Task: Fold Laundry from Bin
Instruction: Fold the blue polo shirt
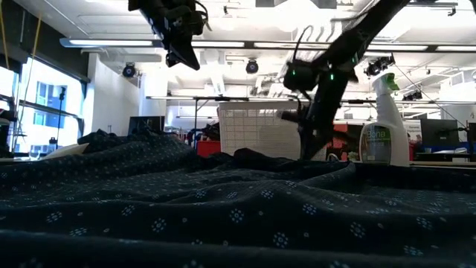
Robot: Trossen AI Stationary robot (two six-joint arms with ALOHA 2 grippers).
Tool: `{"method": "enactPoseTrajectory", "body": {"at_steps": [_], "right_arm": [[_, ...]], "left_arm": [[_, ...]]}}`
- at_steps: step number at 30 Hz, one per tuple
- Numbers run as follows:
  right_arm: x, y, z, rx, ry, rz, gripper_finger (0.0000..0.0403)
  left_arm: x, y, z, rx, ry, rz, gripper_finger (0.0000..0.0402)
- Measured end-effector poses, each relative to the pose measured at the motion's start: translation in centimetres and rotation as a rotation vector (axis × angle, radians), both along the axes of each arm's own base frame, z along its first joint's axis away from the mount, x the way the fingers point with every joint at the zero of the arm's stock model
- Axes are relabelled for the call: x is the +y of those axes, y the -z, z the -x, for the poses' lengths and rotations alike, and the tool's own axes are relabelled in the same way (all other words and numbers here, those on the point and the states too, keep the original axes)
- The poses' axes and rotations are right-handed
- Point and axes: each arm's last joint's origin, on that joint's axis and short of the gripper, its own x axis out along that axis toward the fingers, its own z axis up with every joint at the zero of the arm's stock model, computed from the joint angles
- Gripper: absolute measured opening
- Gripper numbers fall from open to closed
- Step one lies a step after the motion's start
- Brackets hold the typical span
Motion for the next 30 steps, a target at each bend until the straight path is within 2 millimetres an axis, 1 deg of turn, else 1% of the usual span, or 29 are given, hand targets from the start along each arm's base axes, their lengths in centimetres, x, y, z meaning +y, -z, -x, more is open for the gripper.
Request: {"method": "enactPoseTrajectory", "body": {"at_steps": [1, 4, 6, 8, 10, 12, 14, 16, 18, 20, 22, 23, 24, 27, 30], "right_arm": [[0.4, -0.7, -0.1, 0.008, -0.02, 0.005, 0.001], [1.6, -3.6, -0.5, 0.016, -0.052, 0.021, 0.0017], [2.6, -5.5, -0.7, 0.01, -0.081, 0.034, 0.0015], [3.4, -7.2, -1.4, -0.047, -0.146, 0.067, 0.0006], [4.3, -8.4, -2.6, -0.138, -0.24, 0.096, 0.0004], [5.3, -9.0, -4.1, -0.253, -0.355, 0.11, 0.0006], [6.2, -9.0, -6.0, -0.382, -0.493, 0.134, 0.0005], [7.1, -8.1, -7.7, -0.461, -0.6, 0.155, 0.0003], [7.8, -6.6, -9.1, -0.479, -0.66, 0.161, 0.0003], [8.3, -4.6, -10.1, -0.461, -0.687, 0.146, 0.0009], [8.2, -2.9, -10.7, -0.46, -0.7, 0.107, 0.0021], [8.2, -2.5, -11.0, -0.476, -0.707, 0.085, 0.0031], [8.0, -2.2, -11.2, -0.501, -0.713, 0.063, 0.0043], [7.6, -2.4, -11.4, -0.583, -0.742, 0.008, 0.0092], [6.7, -3.5, -10.8, -0.643, -0.781, -0.054, 0.0147]], "left_arm": [[0.0, 0.0, 0.0, 0.0, 0.0, 0.0, 0.0], [0.0, 0.0, 0.0, 0.0, 0.0, 0.0, 0.0], [0.0, 0.0, 0.0, 0.0, 0.0, 0.0, 0.0], [0.0, 0.0, 0.0, 0.0, 0.001, 0.0, 0.0], [0.0, 0.0, 0.0, 0.0, 0.009, -0.008, 0.0], [0.0, 0.0, 0.0, -0.004, 0.015, -0.017, 0.0], [0.1, -0.1, -0.1, -0.01, 0.015, -0.023, 0.0], [0.1, -0.1, -0.1, -0.009, 0.013, -0.025, 0.0], [0.1, -0.1, -0.1, -0.009, 0.014, -0.027, 0.0], [0.1, -0.1, -0.1, -0.008, 0.014, -0.026, 0.0], [0.1, -0.1, -0.1, -0.008, 0.011, -0.024, 0.0], [0.1, -0.1, -0.1, -0.008, 0.011, -0.024, 0.0], [0.1, -0.1, -0.1, -0.008, 0.011, -0.024, 0.0], [0.1, -0.1, -0.1, -0.007, 0.01, -0.023, 0.0], [0.1, -0.1, -0.1, -0.006, 0.01, -0.023, 0.0]]}}
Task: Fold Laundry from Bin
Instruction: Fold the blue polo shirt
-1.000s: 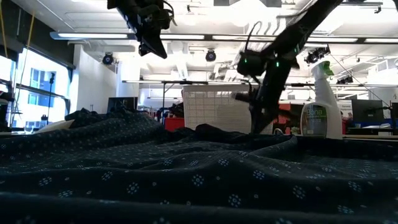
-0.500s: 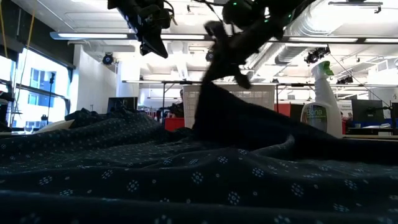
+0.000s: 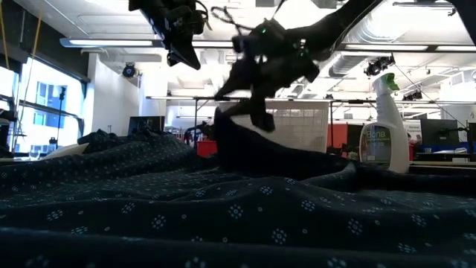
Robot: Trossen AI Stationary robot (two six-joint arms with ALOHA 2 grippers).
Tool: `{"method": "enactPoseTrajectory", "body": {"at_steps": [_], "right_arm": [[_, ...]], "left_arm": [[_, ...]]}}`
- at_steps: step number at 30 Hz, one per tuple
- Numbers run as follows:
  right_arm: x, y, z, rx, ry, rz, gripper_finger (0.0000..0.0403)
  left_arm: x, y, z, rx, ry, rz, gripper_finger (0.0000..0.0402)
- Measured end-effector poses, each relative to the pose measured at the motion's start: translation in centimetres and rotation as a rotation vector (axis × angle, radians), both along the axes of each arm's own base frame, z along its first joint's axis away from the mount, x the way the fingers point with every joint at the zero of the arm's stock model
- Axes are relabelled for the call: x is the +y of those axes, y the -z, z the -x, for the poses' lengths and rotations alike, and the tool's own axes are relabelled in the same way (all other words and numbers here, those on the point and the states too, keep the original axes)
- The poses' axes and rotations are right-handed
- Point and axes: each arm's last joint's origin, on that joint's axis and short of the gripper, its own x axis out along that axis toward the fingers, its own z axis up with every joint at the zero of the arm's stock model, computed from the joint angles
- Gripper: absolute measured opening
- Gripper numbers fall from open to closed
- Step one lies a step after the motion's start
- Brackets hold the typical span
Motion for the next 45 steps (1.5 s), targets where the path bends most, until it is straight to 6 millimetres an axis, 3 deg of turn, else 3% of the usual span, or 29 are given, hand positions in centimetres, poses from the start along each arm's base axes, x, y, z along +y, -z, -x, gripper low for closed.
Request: {"method": "enactPoseTrajectory", "body": {"at_steps": [4, 10, 13, 15, 22, 24, 27, 30, 33, 40, 45], "right_arm": [[-1.3, -3.9, 2.2, -0.035, 0.043, 0.033, 0.0195], [-1.7, -9.9, 7.3, -0.014, 0.214, 0.185, 0.0208], [-1.4, -11.5, 8.8, -0.009, 0.269, 0.223, 0.0208], [-0.9, -11.7, 8.6, -0.018, 0.273, 0.21, 0.0208], [3.1, -8.8, 3.5, -0.178, -0.107, 0.03, 0.0208], [3.8, -8.3, 3.0, -0.167, -0.147, -0.009, 0.0208], [3.2, -7.9, 3.9, -0.038, -0.008, 0.049, 0.0208], [1.7, -6.8, 6.2, 0.254, 0.316, 0.113, 0.0208], [-0.6, -4.8, 7.9, 0.501, 0.553, 0.053, 0.0208], [-4.5, 1.1, 7.9, 0.675, 0.735, -0.001, 0.0208], [-5.6, 3.6, 7.3, 0.706, 0.741, -0.025, 0.0187]], "left_arm": [[-0.1, 0.0, -0.1, -0.003, 0.006, 0.004, 0.0], [-0.2, 0.0, -0.1, -0.005, 0.011, 0.007, 0.0], [-0.4, 0.0, -0.3, -0.009, 0.017, 0.006, 0.0], [-0.5, -0.1, -0.4, -0.013, 0.015, 0.009, 0.0], [-0.9, -0.1, -0.8, -0.024, 0.022, 0.012, 0.0], [-1.0, -0.1, -0.9, -0.025, 0.026, 0.012, 0.0], [-1.2, -0.1, -1.0, -0.024, 0.033, 0.013, 0.0], [-1.5, -0.1, -1.1, -0.022, 0.041, 0.015, 0.0], [-1.8, -0.1, -1.3, -0.023, 0.053, 0.015, 0.0], [-2.4, -0.2, -1.6, -0.027, 0.073, 0.013, 0.0], [-2.5, -0.2, -1.7, -0.027, 0.066, 0.022, 0.0001]]}}
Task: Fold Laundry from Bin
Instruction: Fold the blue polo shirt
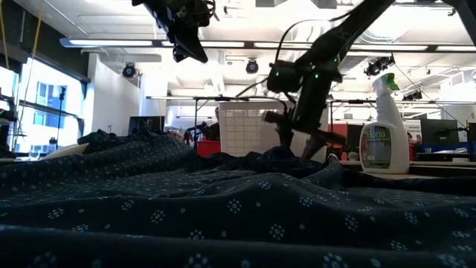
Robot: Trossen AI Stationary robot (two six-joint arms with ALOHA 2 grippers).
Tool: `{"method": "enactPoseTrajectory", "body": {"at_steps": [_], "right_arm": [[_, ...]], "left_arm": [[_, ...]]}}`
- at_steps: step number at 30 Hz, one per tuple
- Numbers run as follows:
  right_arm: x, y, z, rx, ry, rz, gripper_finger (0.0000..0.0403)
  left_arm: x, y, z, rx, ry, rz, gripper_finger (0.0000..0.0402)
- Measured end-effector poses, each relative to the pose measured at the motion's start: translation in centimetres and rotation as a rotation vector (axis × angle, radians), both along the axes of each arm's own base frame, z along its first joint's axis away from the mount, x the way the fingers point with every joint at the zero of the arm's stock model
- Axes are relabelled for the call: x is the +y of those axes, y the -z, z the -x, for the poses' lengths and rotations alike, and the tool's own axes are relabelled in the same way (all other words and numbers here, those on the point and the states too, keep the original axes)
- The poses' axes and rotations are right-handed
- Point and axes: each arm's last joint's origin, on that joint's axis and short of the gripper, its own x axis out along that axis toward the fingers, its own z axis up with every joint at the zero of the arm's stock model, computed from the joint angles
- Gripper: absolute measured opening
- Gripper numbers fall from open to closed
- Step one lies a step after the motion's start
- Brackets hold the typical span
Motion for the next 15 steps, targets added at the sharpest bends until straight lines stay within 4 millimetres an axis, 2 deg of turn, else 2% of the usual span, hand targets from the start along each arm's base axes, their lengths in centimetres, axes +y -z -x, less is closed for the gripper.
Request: {"method": "enactPoseTrajectory", "body": {"at_steps": [3, 9, 11, 15], "right_arm": [[0.1, 0.6, -0.2, 0.006, -0.021, -0.018, 0.0141], [0.6, 0.0, -1.1, -0.065, -0.107, 0.034, 0.002], [1.1, -0.8, -1.6, -0.129, -0.146, 0.051, 0.0009], [2.3, -3.2, -3.2, -0.3, -0.25, 0.073, 0.0018]], "left_arm": [[0.0, 0.0, 0.0, 0.0, 0.0, 0.0, 0.0001], [0.0, 0.0, 0.0, 0.001, -0.001, 0.0, 0.0001], [0.0, 0.0, 0.0, 0.0, -0.001, -0.001, 0.0001], [0.0, 0.0, 0.0, 0.001, -0.001, 0.0, 0.0001]]}}
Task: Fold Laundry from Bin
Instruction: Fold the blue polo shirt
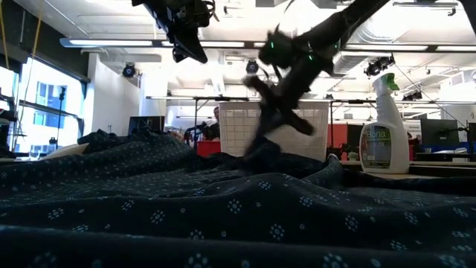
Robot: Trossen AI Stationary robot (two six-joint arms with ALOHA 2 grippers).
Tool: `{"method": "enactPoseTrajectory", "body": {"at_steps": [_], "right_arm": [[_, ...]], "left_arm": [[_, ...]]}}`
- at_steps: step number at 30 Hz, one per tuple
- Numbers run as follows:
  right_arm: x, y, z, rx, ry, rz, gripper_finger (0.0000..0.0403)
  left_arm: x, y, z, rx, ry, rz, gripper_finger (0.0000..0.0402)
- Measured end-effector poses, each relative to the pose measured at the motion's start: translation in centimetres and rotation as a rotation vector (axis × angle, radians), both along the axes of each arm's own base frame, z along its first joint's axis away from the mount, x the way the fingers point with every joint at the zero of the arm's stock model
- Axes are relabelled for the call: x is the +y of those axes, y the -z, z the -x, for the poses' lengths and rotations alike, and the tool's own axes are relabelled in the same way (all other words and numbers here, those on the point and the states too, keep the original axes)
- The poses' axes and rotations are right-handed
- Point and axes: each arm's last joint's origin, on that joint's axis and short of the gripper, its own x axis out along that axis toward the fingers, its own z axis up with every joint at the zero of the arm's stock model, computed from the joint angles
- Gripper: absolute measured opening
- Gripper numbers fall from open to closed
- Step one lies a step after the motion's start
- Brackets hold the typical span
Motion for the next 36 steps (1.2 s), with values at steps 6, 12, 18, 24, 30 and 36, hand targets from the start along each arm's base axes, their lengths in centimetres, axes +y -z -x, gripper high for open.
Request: {"method": "enactPoseTrajectory", "body": {"at_steps": [6, 12, 18, 24, 30, 36], "right_arm": [[2.3, -2.4, -3.3, -0.329, -0.243, 0.151, 0.0004], [3.8, 0.0, -4.6, -0.31, -0.318, 0.162, 0.0019], [4.1, 1.3, -4.8, -0.34, -0.461, 0.005, 0.0103], [4.0, -4.1, -3.1, -0.505, -0.594, -0.007, 0.019], [5.1, -10.2, 2.7, -0.339, -0.48, 0.178, 0.0204], [7.8, -14.3, 9.8, -0.107, -0.298, 0.369, 0.0193]], "left_arm": [[0.1, 0.1, 0.1, 0.012, -0.006, 0.002, 0.0001], [0.1, 0.4, 0.7, 0.088, -0.043, -0.006, 0.0001], [0.1, 0.5, 0.8, 0.102, -0.044, -0.001, 0.0001], [0.1, 0.5, 0.8, 0.098, -0.033, -0.001, 0.0001], [-0.3, 0.5, 0.5, 0.075, -0.001, 0.039, 0.0001], [-2.1, 2.9, -2.8, -0.034, 0.096, 0.077, 0.0017]]}}
